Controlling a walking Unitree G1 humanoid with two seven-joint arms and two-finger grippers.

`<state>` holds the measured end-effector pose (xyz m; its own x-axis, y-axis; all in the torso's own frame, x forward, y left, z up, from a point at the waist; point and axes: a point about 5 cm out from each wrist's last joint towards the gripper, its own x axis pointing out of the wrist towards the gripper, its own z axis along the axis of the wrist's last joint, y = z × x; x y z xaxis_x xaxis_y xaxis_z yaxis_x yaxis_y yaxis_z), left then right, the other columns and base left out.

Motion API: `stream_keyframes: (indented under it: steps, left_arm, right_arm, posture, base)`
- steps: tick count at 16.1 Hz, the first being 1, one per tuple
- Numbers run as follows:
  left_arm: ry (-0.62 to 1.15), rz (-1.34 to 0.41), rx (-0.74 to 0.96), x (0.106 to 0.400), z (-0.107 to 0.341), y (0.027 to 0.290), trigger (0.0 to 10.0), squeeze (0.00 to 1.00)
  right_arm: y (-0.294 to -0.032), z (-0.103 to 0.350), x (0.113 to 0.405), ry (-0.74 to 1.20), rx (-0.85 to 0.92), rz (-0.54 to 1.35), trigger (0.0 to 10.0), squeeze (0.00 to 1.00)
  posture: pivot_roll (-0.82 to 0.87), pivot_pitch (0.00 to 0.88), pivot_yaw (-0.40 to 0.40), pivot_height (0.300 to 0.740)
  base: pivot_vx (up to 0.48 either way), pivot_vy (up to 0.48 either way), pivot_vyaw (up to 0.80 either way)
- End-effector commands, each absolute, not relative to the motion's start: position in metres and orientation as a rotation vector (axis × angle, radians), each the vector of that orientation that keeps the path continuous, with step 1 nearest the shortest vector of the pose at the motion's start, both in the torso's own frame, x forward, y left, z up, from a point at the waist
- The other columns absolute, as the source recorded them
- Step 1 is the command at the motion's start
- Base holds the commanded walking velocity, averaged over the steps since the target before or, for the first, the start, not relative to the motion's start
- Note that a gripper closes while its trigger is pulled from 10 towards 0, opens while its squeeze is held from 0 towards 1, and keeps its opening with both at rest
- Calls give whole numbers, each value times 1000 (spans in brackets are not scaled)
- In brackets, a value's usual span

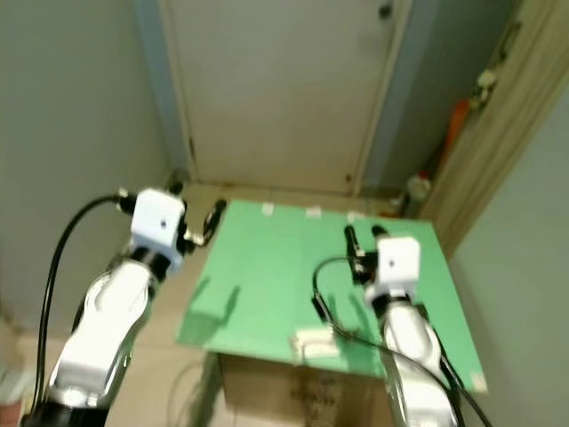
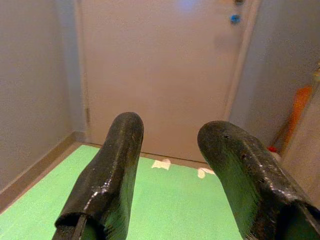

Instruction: Hang keys on a hook

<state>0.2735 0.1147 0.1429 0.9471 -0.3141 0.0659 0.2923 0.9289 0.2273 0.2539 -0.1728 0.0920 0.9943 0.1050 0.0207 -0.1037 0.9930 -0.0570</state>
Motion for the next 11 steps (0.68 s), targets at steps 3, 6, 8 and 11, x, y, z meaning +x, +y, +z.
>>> stream_keyframes:
  steps: [3, 6, 8, 11]
  left_arm:
    - [-99, -341, 231, 276, 141, 108, 10000, 0]
    - [-65, -337, 239, 282, 136, 108, 10000, 0]
    - [16, -348, 261, 292, 121, 114, 10000, 0]
    - [127, -357, 344, 309, 91, 124, 10000, 0]
  right_arm:
    - [-174, 91, 258, -10, -73, 100, 10000, 0]
    - [-172, 90, 261, -7, -76, 108, 10000, 0]
    - [-169, 90, 262, 0, -74, 126, 10000, 0]
    - [-168, 90, 258, 19, -81, 149, 10000, 0]
  posture:
    - [-78, 0, -3, 736]
    - [-77, 0, -1, 736]
    - [-78, 0, 0, 736]
    - [-124, 6, -11, 736]
  base:
    - [296, -375, 0]
    - [228, -220, 0]
    - [0, 0, 0]
    - [0, 0, 0]
